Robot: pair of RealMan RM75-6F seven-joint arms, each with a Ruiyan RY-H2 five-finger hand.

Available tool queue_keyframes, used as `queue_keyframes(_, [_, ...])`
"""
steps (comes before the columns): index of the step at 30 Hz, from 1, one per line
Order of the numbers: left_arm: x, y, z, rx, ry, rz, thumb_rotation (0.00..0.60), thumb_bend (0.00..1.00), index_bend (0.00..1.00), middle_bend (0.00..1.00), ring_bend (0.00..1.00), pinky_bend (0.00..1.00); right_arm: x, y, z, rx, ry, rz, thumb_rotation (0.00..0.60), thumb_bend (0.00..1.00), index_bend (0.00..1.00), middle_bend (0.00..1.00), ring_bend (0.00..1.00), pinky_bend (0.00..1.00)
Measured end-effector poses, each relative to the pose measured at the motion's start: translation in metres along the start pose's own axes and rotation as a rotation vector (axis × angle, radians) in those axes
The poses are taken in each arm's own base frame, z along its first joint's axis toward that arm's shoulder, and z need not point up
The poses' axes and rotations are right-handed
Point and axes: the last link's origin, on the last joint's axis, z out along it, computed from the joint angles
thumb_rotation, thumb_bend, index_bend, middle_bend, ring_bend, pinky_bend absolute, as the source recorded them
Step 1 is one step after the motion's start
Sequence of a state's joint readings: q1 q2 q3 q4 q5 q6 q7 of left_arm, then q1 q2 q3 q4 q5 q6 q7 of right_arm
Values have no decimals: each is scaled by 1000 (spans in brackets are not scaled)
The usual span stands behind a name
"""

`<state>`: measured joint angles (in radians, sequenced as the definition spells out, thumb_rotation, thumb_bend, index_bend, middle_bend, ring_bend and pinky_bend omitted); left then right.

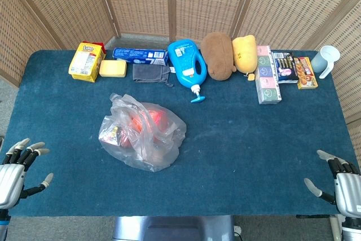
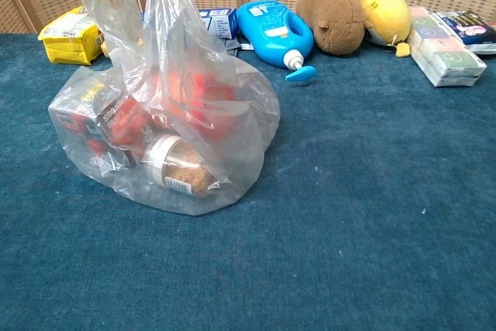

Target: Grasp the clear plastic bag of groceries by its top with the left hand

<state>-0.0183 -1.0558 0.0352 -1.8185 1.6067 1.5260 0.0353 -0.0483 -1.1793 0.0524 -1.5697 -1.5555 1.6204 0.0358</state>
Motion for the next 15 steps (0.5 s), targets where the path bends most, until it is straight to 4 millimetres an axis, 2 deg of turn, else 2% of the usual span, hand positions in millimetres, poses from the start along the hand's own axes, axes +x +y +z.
queue_keyframes(8, [0,2,2,-3,-4,-4,415,307,273,221,73,82,-2,0,1,-7,-8,6,0,247,220,320,304,270])
queue_keyframes(15, [7,5,2,-17,8,-28,408,307,272,221,73,82,0,1,-1,-8,5,17,0,248,220,320,304,271])
